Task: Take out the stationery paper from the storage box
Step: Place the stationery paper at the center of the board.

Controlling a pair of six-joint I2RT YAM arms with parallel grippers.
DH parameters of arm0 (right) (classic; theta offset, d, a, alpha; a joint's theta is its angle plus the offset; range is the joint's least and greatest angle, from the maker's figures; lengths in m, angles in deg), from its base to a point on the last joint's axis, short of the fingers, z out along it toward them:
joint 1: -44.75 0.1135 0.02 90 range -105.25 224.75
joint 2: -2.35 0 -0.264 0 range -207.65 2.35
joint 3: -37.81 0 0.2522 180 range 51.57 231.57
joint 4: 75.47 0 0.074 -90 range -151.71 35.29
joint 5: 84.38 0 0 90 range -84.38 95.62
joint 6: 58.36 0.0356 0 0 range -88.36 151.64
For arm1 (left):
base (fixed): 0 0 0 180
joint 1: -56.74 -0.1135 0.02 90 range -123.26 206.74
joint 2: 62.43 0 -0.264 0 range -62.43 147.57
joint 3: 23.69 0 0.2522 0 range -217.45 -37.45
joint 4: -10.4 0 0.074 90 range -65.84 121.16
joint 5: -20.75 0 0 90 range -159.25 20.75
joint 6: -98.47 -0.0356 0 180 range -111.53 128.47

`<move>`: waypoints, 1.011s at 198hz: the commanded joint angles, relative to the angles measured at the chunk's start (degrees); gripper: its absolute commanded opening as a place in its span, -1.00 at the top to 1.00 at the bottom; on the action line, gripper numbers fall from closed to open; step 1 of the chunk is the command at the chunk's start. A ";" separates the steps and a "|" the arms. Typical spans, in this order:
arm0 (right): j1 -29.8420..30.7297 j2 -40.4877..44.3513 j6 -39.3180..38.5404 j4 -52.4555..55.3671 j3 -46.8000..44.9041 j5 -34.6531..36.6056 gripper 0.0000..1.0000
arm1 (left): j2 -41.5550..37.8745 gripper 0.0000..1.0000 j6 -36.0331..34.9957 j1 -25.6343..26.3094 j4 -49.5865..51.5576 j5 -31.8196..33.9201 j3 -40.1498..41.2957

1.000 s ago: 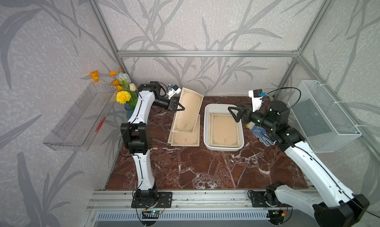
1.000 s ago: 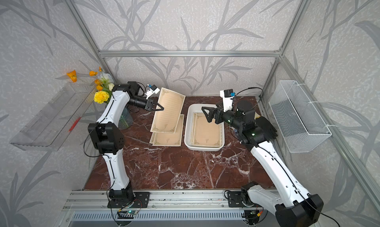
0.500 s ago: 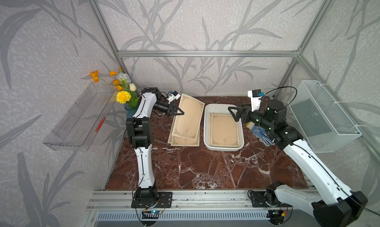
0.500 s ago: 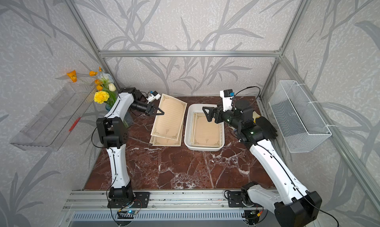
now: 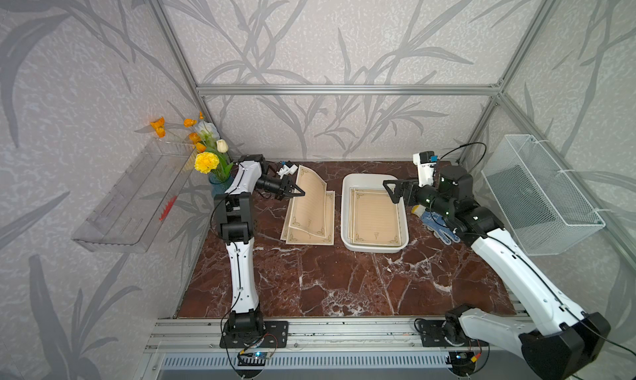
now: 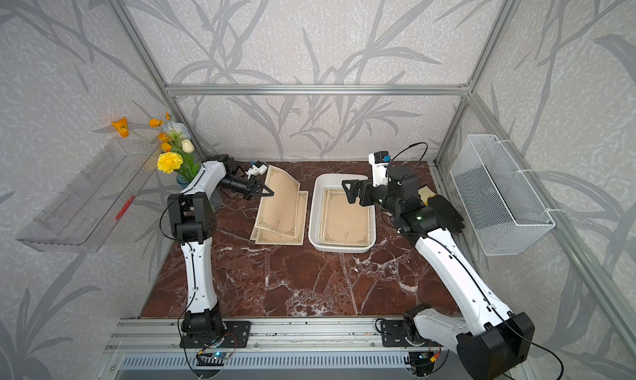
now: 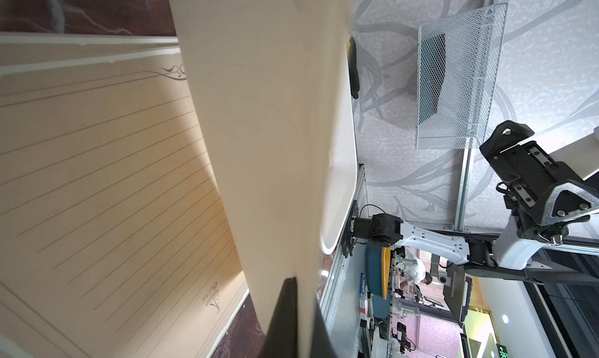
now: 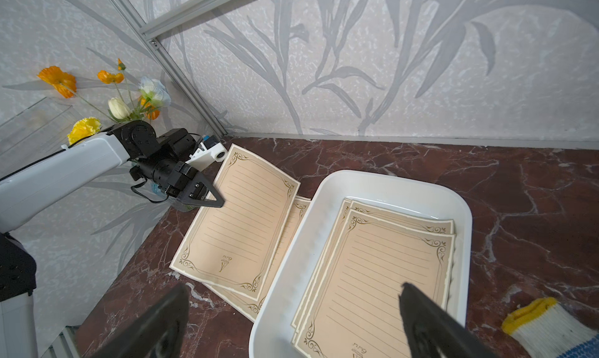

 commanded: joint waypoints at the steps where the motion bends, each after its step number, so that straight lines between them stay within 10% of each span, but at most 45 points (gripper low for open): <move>1: -0.28 -0.64 0.31 1.93 2.38 1.72 -0.99 | 1.44 0.92 2.52 -0.27 -0.95 1.32 0.47; 119: -0.28 -1.79 0.42 4.09 3.88 2.79 -1.00 | 6.45 0.87 6.63 -1.47 -2.77 9.79 0.38; 200: -0.27 -1.44 1.13 4.40 4.12 2.65 -0.99 | 4.56 0.17 14.16 -1.68 -7.08 21.86 1.49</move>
